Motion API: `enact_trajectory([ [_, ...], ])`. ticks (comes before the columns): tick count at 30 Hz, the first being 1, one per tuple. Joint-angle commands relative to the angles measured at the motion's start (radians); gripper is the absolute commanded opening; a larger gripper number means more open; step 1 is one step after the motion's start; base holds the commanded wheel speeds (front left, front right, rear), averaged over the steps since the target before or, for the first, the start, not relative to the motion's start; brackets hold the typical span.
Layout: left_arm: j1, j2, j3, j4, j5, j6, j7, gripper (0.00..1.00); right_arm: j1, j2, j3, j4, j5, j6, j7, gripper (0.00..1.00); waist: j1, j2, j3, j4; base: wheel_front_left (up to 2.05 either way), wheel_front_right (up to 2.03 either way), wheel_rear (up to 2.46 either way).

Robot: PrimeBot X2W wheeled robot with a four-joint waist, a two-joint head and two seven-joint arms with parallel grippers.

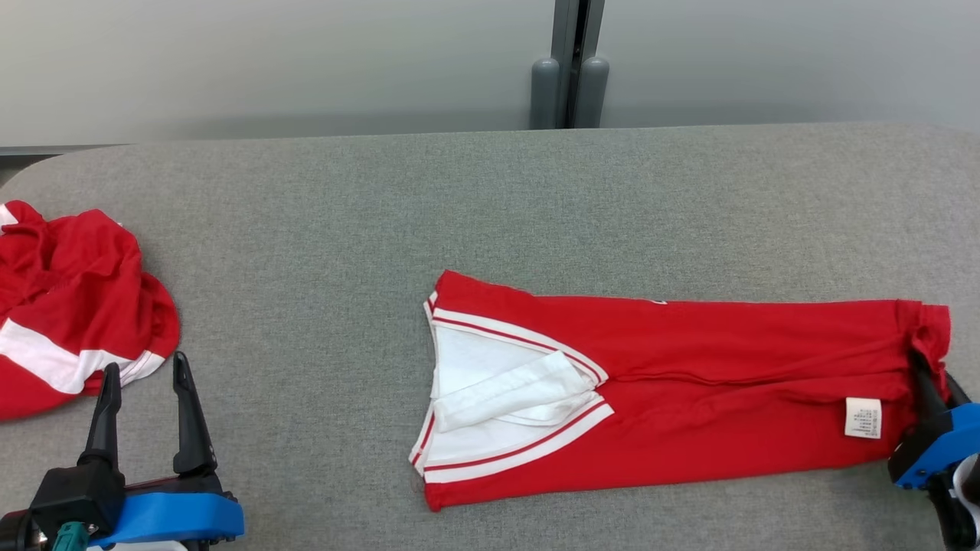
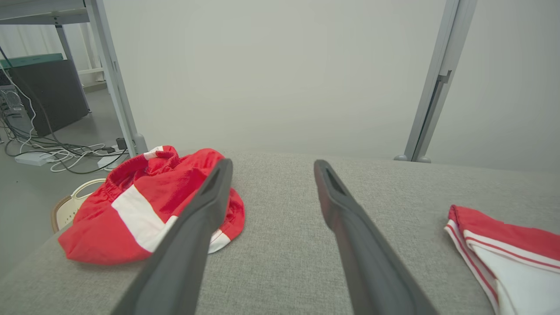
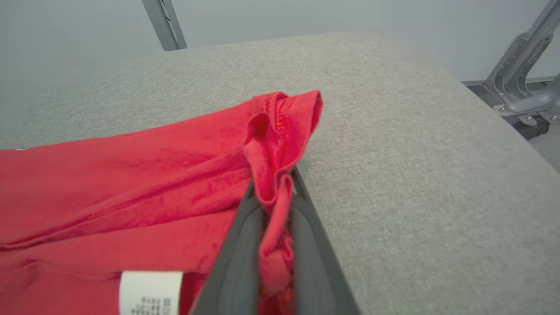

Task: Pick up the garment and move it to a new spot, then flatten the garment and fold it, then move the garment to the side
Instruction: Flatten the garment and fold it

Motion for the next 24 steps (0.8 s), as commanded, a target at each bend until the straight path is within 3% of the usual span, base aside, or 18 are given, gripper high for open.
enact_trajectory([
  [1, 0.0, -0.001, 0.004, 0.002, 0.005, -0.004, -0.004, 1.0, -0.012, -0.01, -0.006, 0.001, -0.001, -0.001, 0.001, 0.0, -0.0001, -0.0001, -0.001, -0.001, 0.0, 0.0, 0.0],
  [12, 0.014, -0.006, 0.0, 0.007, 0.007, -0.011, -0.004, 1.0, 0.031, 0.058, 0.02, -0.083, 0.001, 0.0, 0.02, 0.0, -0.0001, -0.0001, -0.017, -0.005, 0.0, 0.0, 0.0],
  [24, 0.02, -0.007, -0.007, 0.02, 0.01, -0.015, -0.004, 1.0, 0.069, 0.173, 0.188, -0.321, 0.023, 0.0, 0.077, 0.0, -0.0001, -0.0001, -0.031, 0.0, 0.0, 0.0, 0.0],
])
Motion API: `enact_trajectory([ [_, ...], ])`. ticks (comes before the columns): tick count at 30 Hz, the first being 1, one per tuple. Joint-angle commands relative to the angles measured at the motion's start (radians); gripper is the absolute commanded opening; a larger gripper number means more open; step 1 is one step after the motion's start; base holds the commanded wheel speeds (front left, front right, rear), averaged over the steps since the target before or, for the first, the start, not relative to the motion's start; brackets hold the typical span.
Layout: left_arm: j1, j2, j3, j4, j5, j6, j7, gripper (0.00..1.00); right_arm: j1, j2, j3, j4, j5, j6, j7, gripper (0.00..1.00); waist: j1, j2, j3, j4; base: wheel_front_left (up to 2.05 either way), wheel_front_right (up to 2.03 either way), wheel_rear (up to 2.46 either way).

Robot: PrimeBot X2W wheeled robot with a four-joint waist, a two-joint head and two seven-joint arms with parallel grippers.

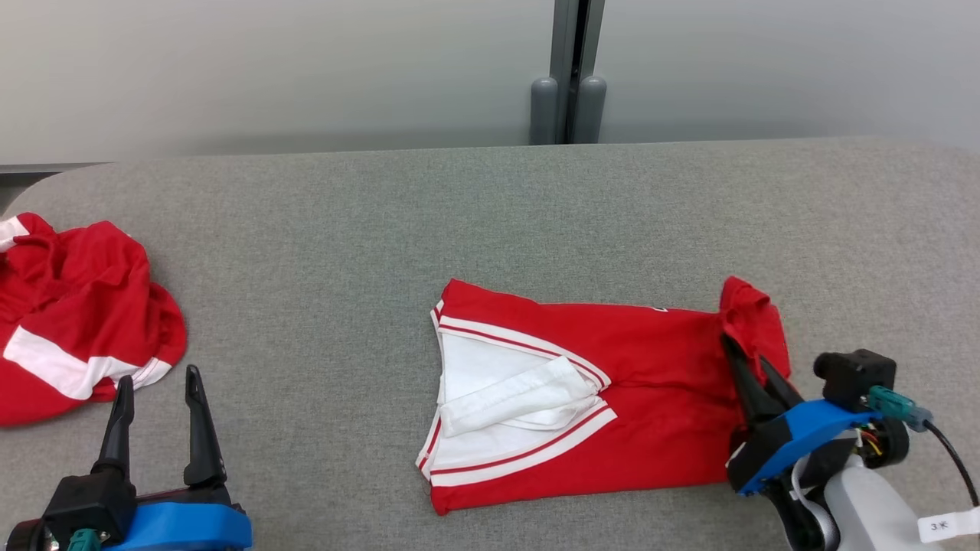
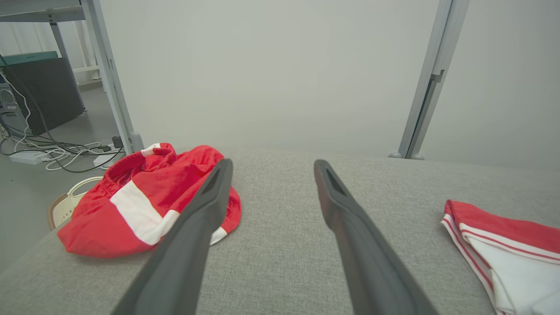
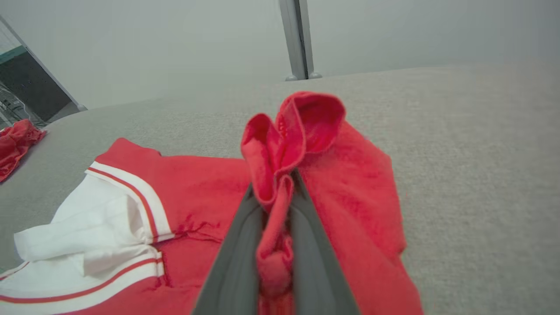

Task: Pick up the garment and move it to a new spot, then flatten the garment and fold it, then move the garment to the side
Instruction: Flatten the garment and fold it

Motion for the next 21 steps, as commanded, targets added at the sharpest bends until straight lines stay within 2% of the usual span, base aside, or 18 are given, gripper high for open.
enact_trajectory([
  [1, 0.001, -0.001, -0.005, 0.003, 0.004, -0.004, -0.004, 1.0, 0.0, 0.014, 0.027, -0.037, 0.004, 0.0, 0.013, 0.0, 0.0, 0.0, 0.001, 0.004, 0.0, 0.0, 0.0],
  [8, -0.009, -0.001, -0.013, 0.009, -0.001, -0.007, -0.004, 1.0, -0.042, 0.074, 0.125, -0.098, 0.009, 0.0, 0.039, 0.0, 0.0, 0.0, 0.007, 0.022, 0.0, 0.0, 0.0],
  [21, -0.049, -0.001, -0.048, 0.032, -0.015, -0.008, -0.004, 1.0, -0.156, 0.152, 0.3, -0.04, 0.054, 0.0, 0.021, 0.0, 0.0, 0.0, 0.036, 0.08, 0.0, 0.0, 0.0],
])
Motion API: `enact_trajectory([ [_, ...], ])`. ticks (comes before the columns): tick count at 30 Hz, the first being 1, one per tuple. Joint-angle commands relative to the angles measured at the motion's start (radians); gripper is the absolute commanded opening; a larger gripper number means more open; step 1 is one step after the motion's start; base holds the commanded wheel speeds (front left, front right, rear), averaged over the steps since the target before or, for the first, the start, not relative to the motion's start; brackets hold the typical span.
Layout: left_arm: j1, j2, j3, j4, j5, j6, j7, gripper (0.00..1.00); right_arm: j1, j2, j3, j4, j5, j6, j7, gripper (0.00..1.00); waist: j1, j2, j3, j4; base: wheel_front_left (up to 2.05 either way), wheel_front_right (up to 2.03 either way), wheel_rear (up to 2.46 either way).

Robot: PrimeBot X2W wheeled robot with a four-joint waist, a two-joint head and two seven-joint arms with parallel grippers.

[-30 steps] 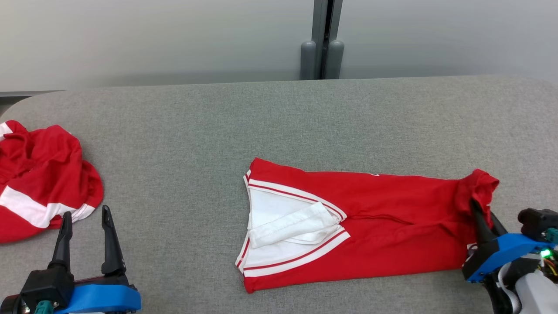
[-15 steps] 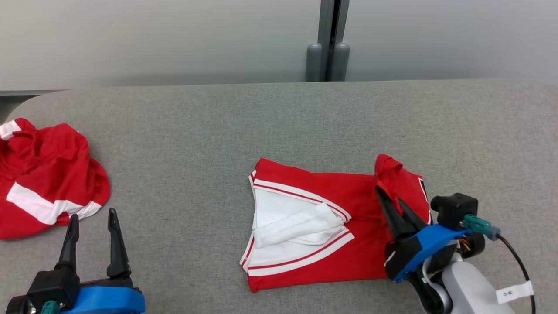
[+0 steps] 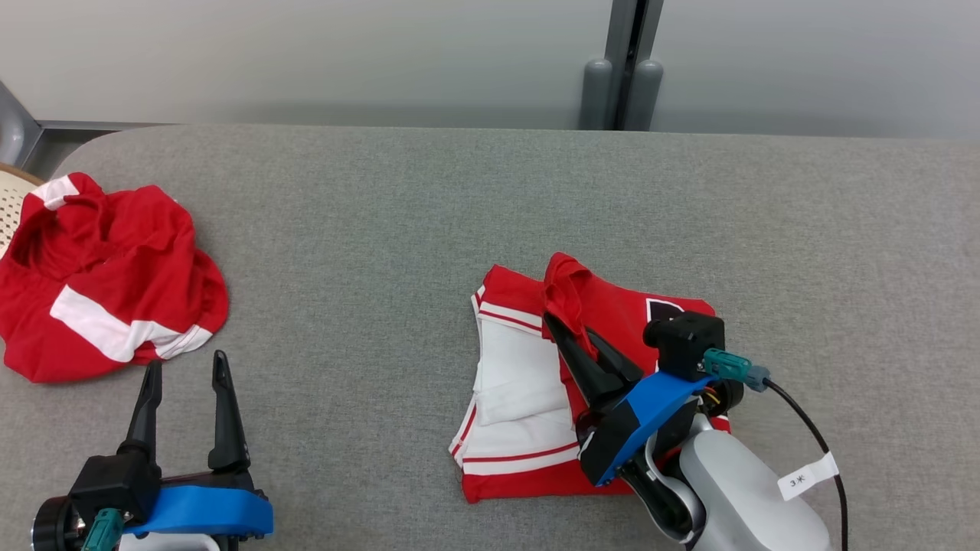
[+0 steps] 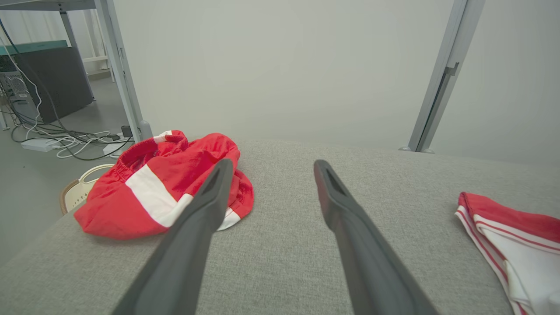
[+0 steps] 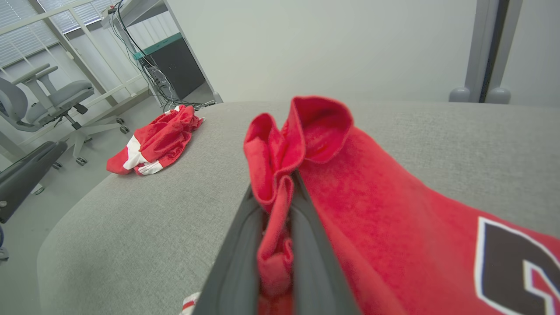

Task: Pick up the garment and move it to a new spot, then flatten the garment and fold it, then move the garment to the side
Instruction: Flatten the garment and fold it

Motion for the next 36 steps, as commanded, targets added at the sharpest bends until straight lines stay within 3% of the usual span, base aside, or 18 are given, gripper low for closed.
enact_trajectory([
  [1, -0.018, 0.0, -0.005, 0.003, -0.002, -0.005, -0.004, 1.0, -0.02, 0.004, 0.016, 0.013, 0.012, 0.0, -0.01, 0.0, 0.0, -0.0001, 0.007, 0.011, 0.0, 0.0, 0.0],
  [11, -0.048, 0.0, -0.015, 0.02, -0.012, -0.008, -0.004, 1.0, -0.089, 0.008, 0.119, 0.1, 0.103, 0.0, -0.05, 0.0, 0.0, -0.0001, 0.03, 0.044, 0.0, 0.0, 0.0],
  [12, -0.05, -0.001, -0.016, 0.022, -0.015, -0.007, -0.004, 1.0, -0.097, 0.007, 0.125, 0.111, 0.109, 0.0, -0.059, 0.73, 0.0, -0.0001, 0.032, 0.044, 0.0, 0.0, 0.0],
  [13, -0.052, -0.001, -0.016, 0.022, -0.017, -0.006, -0.004, 1.0, -0.103, 0.007, 0.13, 0.123, 0.121, 0.0, -0.062, 1.0, 0.0, -0.0001, 0.034, 0.044, 0.0, 0.0, 0.0],
  [19, -0.051, -0.001, -0.008, 0.027, -0.022, 0.0, -0.004, 1.0, -0.138, 0.007, 0.137, 0.174, 0.129, 0.0, -0.104, 1.0, 0.0, -0.0001, 0.029, 0.023, 0.0, 0.0, 0.0],
  [25, -0.037, 0.0, 0.001, 0.018, -0.017, 0.0, -0.004, 1.0, -0.152, -0.003, 0.038, 0.185, 0.055, 0.0, -0.133, 1.0, 0.0, -0.0001, 0.005, -0.012, 0.0, 0.0, 0.0],
  [36, -0.016, 0.0, -0.006, 0.008, -0.011, -0.001, -0.004, 1.0, 0.031, -0.073, -0.233, -0.062, -0.145, 0.0, -0.135, 1.0, 0.0, -0.0001, -0.026, -0.069, 0.0, 0.0, 0.0],
])
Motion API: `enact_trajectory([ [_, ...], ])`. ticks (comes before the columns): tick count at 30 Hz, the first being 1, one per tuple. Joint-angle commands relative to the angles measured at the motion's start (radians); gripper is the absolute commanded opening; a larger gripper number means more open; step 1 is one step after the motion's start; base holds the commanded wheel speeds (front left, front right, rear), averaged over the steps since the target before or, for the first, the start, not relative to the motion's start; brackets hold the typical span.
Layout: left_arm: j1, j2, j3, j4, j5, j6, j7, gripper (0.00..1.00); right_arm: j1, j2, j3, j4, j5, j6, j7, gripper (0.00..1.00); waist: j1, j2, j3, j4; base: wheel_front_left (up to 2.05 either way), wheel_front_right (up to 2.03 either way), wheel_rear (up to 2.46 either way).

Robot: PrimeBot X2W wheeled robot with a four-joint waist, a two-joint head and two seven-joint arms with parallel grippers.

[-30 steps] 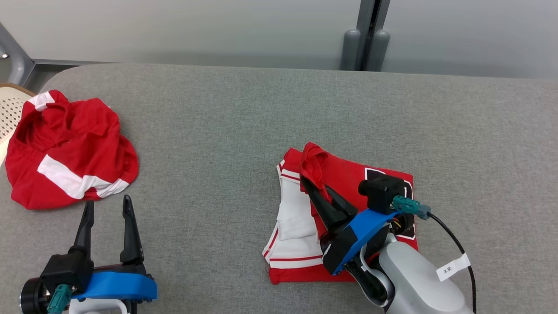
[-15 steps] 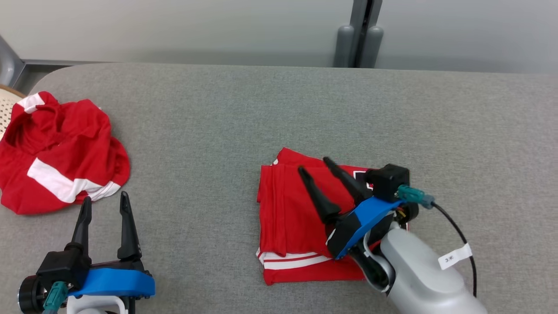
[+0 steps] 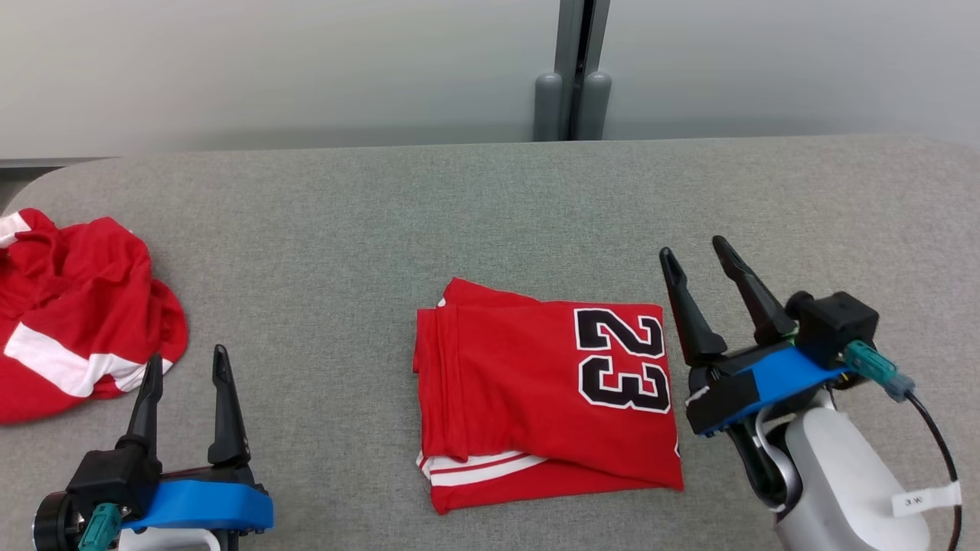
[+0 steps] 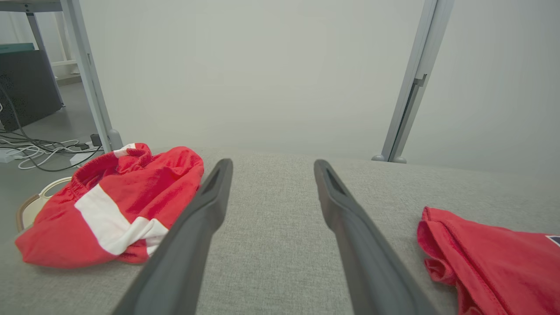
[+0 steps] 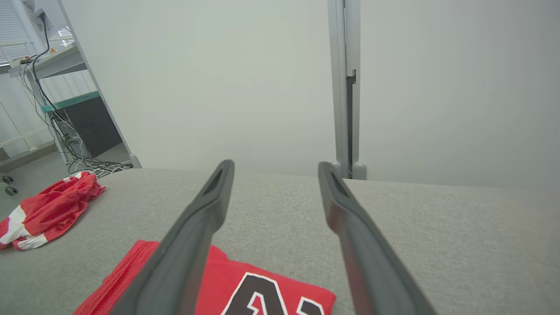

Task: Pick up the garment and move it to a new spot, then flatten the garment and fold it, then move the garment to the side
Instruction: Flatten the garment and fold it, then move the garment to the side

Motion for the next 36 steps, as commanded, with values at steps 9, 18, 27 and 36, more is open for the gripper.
enact_trajectory([
  [9, 0.02, 0.0, 0.007, 0.007, 0.019, -0.003, -0.004, 1.0, 0.174, 0.015, -0.143, -0.145, -0.105, 0.0, -0.003, 1.0, 0.0001, 0.0, -0.033, -0.032, 0.0, 0.0, 0.0],
  [18, 0.064, 0.0, 0.002, 0.0, 0.035, -0.006, -0.004, 1.0, 0.296, 0.053, -0.23, -0.197, -0.156, 0.0, -0.003, 1.0, 0.0001, 0.0, -0.077, -0.035, 0.0, 0.0, 0.0],
  [27, 0.097, 0.016, -0.025, 0.006, 0.04, -0.011, -0.004, 1.0, 0.373, 0.075, -0.286, -0.201, -0.194, 0.0, -0.001, 1.0, 0.0001, 0.0, -0.11, -0.012, 0.0, 0.0, 0.0],
  [36, 0.125, 0.011, -0.049, -0.01, 0.054, 0.011, -0.004, 1.0, 0.408, 0.078, -0.27, -0.23, -0.184, 0.0, 0.031, 1.0, 0.0001, 0.0, -0.123, -0.002, 0.0, 0.0, 0.0],
])
